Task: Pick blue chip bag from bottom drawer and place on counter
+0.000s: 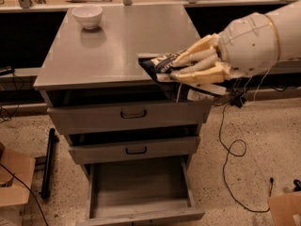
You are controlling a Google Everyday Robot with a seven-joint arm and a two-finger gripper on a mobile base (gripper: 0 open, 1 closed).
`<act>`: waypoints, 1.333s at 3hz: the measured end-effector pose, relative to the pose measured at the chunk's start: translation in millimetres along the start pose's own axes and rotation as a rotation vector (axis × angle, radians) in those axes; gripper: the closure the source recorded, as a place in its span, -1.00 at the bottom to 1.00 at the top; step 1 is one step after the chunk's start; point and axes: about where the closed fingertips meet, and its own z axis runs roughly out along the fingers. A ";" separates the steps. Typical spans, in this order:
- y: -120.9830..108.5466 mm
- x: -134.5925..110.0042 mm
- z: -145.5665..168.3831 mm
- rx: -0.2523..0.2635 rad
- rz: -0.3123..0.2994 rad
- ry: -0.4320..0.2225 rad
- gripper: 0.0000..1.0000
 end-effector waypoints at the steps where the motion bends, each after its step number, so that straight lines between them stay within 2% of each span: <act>1: -63.1 37.6 13.3 -0.030 -0.012 0.077 1.00; 2: -118.9 75.2 36.9 -0.067 -0.016 0.085 1.00; 3: -165.3 116.1 83.6 -0.121 0.000 0.065 1.00; 4: -199.7 142.8 140.8 -0.178 0.000 0.031 0.69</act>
Offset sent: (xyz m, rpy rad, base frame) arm 0.2309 0.0763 -0.0272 -0.1048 -0.0440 0.1337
